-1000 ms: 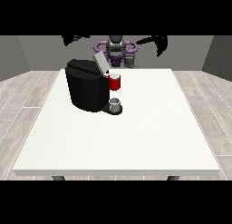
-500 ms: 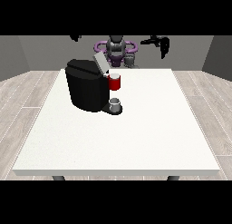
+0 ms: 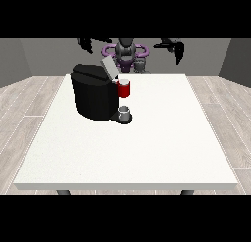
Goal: Insert the coffee pod into the coffee machine and close the lid
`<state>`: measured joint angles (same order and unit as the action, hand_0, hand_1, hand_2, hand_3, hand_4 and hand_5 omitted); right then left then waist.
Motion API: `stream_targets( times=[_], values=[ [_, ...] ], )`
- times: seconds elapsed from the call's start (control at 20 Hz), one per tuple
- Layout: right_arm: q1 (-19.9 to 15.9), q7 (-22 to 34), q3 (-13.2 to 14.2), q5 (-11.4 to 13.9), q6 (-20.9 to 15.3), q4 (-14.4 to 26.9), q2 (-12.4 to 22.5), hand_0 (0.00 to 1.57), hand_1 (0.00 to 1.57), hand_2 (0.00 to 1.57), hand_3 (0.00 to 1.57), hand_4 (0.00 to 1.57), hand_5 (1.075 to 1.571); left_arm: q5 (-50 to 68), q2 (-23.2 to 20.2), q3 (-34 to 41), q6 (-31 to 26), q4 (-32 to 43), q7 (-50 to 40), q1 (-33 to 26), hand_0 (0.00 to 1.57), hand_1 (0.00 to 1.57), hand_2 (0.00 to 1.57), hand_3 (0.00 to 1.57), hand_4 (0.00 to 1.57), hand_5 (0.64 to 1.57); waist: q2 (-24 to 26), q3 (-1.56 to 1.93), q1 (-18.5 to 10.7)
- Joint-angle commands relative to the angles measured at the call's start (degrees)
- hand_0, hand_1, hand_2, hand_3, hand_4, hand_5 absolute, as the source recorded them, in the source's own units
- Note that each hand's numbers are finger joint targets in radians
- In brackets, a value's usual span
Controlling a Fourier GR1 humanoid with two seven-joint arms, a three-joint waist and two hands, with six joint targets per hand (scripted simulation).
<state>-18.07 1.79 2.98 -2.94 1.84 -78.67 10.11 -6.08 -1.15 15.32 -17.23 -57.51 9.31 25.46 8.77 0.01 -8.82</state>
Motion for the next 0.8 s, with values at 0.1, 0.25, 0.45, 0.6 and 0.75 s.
stream_targets(
  times=[0.1, 0.25, 0.45, 0.6, 0.75],
  values=[
    [-3.56, -2.07, 3.51, -2.02, 2.04, 5.65, 1.08, 0.00, 0.00, 0.00, 0.00, 0.00, 1.571, 2.55, 0.84, -2.41, 0.62, -9.80, -3.73, -4.91, 0.00, 0.00, 0.00, 0.00, 0.00, 1.571, -3.35, 0.01, -1.67],
    [-5.11, -3.83, 3.71, -1.29, 1.67, 8.73, 0.69, 0.00, 0.00, 0.00, 0.00, 0.00, 1.571, 5.14, -0.04, -4.29, 1.51, -12.84, -2.68, -7.29, 0.00, 0.00, 0.00, 0.00, 0.00, 1.571, -5.71, 0.00, -1.37],
    [-7.38, -3.78, 4.20, -2.26, 4.28, 10.70, 1.58, 0.00, 0.00, 0.00, 0.00, 0.00, 1.571, 5.74, -1.42, -5.45, 1.61, -16.61, -3.27, -11.12, 0.00, 0.00, 0.00, 0.00, 0.00, 1.571, -7.18, -0.01, 0.50],
    [-9.49, -0.61, 1.37, 0.02, 1.16, 9.89, -1.53, 0.00, 0.00, 0.00, 0.00, 0.00, 1.571, 5.23, -1.18, -6.15, 4.89, -18.88, -7.97, -10.98, 0.00, 0.00, 0.00, 0.00, 0.00, 1.571, -6.28, -0.01, 2.24],
    [-11.71, -3.79, 2.31, 0.42, 2.83, 12.96, -0.16, 0.00, 0.00, 0.00, 0.00, 0.00, 1.571, 6.44, -1.31, -6.63, 3.93, -20.36, -5.13, -12.67, 0.00, 0.00, 0.00, 0.00, 0.00, 1.571, -8.71, -0.01, 1.77]
  ],
)
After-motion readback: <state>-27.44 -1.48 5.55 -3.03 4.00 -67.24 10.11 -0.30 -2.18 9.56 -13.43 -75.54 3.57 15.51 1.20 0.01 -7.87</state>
